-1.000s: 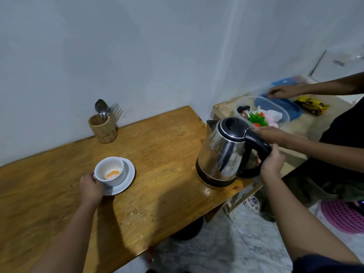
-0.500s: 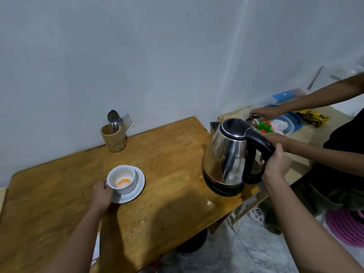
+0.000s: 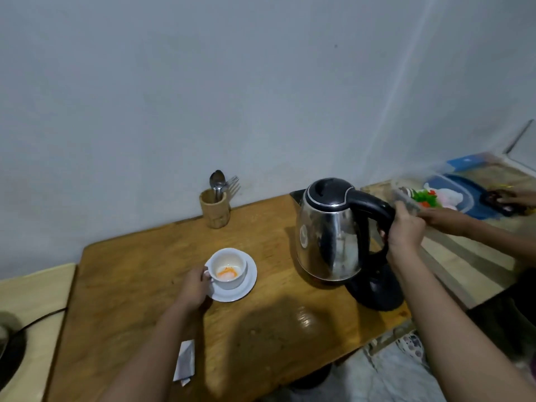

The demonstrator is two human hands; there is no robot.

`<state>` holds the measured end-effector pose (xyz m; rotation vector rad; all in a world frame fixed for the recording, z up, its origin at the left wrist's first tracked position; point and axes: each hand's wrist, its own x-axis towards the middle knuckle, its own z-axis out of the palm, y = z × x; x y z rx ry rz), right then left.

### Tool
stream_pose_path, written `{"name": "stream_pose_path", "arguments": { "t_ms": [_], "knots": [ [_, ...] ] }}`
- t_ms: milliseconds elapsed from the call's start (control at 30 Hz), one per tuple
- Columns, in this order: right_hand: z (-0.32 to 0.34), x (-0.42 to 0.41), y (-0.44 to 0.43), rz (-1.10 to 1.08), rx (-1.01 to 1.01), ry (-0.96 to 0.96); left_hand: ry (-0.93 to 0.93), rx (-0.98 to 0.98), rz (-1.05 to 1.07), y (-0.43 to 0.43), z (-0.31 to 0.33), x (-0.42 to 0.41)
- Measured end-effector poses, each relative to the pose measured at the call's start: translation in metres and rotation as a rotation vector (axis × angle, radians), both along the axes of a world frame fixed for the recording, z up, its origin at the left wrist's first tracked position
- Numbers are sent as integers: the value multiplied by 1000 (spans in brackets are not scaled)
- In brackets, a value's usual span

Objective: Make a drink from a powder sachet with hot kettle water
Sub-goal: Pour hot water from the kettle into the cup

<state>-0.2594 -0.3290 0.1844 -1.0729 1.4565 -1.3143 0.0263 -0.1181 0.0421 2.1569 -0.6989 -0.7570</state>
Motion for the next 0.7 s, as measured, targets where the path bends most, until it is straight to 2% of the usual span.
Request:
{"name": "stream_pose_path", "arguments": {
  "t_ms": [200, 500, 700],
  "knots": [
    [-9, 47, -2, 304, -1, 225, -1, -14, -39, 4, 5, 6],
    [-9, 91, -9, 497, -62, 476, 13, -51, -21, 3, 8, 3],
    [-1, 104, -12, 554, -80, 540, 7, -17, -18, 2, 8, 4]
  ]
}}
